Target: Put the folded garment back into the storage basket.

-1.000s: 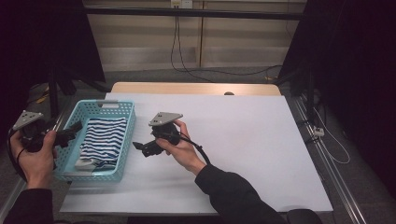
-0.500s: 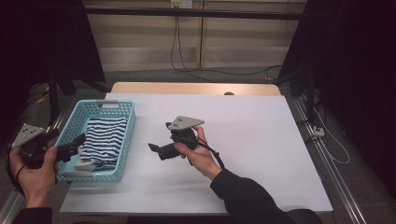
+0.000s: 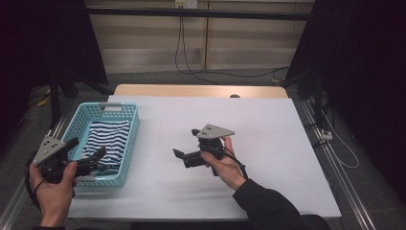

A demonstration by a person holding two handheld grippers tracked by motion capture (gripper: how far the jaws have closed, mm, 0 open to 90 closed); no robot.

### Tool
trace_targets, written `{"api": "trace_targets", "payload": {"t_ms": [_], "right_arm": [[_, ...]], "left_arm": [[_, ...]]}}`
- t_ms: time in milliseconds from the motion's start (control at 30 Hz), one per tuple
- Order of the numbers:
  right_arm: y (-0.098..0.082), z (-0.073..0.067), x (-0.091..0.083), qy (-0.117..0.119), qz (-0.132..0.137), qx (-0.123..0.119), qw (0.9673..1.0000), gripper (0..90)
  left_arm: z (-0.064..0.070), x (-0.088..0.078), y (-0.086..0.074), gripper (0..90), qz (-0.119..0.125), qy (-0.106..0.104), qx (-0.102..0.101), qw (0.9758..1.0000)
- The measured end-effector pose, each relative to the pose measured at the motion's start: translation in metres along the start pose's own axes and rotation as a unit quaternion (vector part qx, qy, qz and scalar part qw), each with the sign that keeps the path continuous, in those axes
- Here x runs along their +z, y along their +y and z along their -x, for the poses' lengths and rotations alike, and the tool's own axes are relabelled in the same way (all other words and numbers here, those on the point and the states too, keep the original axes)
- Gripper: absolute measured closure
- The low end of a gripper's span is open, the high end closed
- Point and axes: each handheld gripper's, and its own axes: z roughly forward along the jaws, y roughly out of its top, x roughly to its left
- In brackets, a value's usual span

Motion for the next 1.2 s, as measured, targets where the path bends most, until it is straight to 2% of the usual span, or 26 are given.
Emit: {"api": "trace_targets", "payload": {"t_ms": [200,333,367,533,600,633,800,967,1033,1133,1200], "right_arm": [[-0.013,0.007,-0.02,-0.02,0.004,0.005,0.9998,3.7],[-0.022,0.013,-0.039,-0.042,0.009,0.013,0.999,3.7],[-0.024,0.015,-0.042,-0.048,0.009,0.013,0.9987,3.7],[-0.036,0.025,-0.07,-0.084,0.011,0.021,0.9962,4.0],[-0.042,0.03,-0.081,-0.094,0.013,0.027,0.9951,4.0],[-0.045,0.033,-0.086,-0.102,0.013,0.028,0.9943,4.0],[-0.058,0.043,-0.107,-0.129,0.014,0.044,0.9905,4.1],[-0.068,0.048,-0.129,-0.154,0.012,0.054,0.9866,4.1],[-0.073,0.05,-0.14,-0.17,0.012,0.057,0.9837,4.3],[-0.079,0.052,-0.155,-0.188,0.016,0.064,0.98,4.3],[-0.083,0.054,-0.165,-0.199,0.02,0.07,0.9772,4.3]], "left_arm": [[0.018,0.004,-0.003,3.7,0.011,-0.017,0.003,0.9998],[0.029,0.006,-0.006,3.7,0.016,-0.026,0.002,0.9995],[0.032,0.007,-0.007,3.7,0.015,-0.026,0.006,0.9995],[0.045,0.014,-0.012,3.6,0.014,-0.038,-0.006,0.9992],[0.05,0.016,-0.013,3.6,0.018,-0.042,0.004,0.999],[0.051,0.016,-0.014,3.6,0.022,-0.042,0.009,0.9989],[0.057,0.021,-0.022,3.6,0.027,-0.045,0.005,0.9986],[0.066,0.024,-0.027,3.6,0.02,-0.053,0.02,0.9982],[0.069,0.025,-0.029,3.6,0.018,-0.061,0.021,0.9977],[0.075,0.027,-0.033,3.6,0.023,-0.057,0.035,0.9975],[0.078,0.028,-0.036,3.6,0.026,-0.063,0.042,0.9968]]}}
